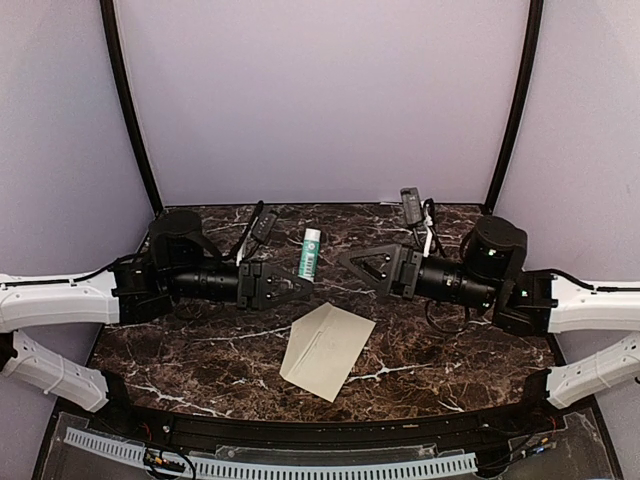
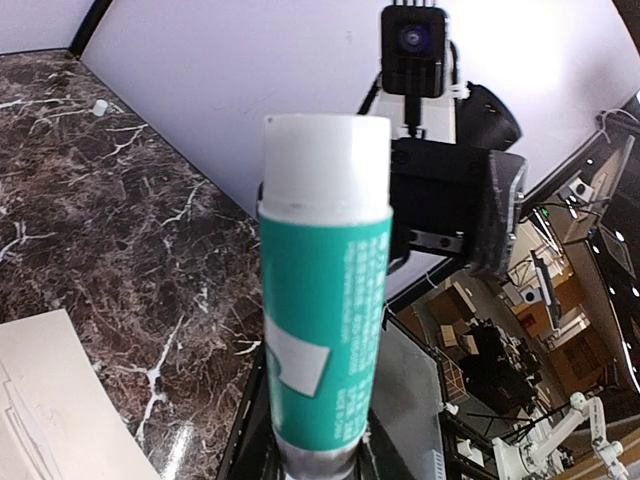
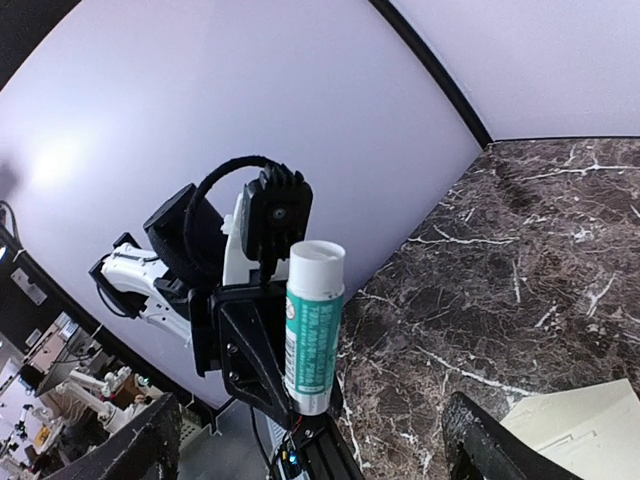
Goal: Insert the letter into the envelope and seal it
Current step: Unscrew the solid glue.
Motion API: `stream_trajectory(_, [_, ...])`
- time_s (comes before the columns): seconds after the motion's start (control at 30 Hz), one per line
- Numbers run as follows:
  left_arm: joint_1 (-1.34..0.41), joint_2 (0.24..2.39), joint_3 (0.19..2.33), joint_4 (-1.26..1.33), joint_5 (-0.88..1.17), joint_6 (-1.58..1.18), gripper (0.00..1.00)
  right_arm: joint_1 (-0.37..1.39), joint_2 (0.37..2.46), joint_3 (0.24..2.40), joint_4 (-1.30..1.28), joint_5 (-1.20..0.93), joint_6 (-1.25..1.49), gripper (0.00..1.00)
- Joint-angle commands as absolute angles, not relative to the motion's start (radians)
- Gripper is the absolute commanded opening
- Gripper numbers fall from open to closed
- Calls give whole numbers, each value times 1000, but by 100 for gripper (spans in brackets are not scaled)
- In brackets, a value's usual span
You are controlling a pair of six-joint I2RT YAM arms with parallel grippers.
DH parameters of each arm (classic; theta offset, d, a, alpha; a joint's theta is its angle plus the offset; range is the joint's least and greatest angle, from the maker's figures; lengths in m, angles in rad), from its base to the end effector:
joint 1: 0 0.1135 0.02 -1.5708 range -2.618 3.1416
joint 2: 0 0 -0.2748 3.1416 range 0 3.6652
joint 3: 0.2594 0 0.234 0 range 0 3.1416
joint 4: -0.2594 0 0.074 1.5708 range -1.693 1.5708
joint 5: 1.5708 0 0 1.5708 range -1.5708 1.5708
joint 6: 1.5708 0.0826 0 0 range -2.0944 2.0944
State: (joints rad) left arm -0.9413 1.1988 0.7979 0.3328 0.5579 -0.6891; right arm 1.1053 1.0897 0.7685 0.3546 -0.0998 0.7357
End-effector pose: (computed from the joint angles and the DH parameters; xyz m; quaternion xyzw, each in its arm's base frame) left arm 0.1386 -0.2646 0.3267 0.2748 0.6733 -0.6156 0.3035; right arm 0.1194 0.2561 0.3479 -0.1628 0.6759 0.5924 0.4070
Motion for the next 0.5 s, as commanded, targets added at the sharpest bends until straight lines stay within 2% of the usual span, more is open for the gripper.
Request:
stream_trajectory(0.0, [-941, 1151, 770, 471, 696, -688, 0, 1083, 1090, 727, 616, -306, 746, 87])
stream_trajectory(0.23, [-950, 1152, 763, 607, 794, -744, 0, 1083, 1171, 746, 813, -456, 790, 86])
stream_trajectory(0.47, [-992, 1165, 785, 615, 808, -741, 0, 1084, 1257, 828, 811, -513, 788, 78])
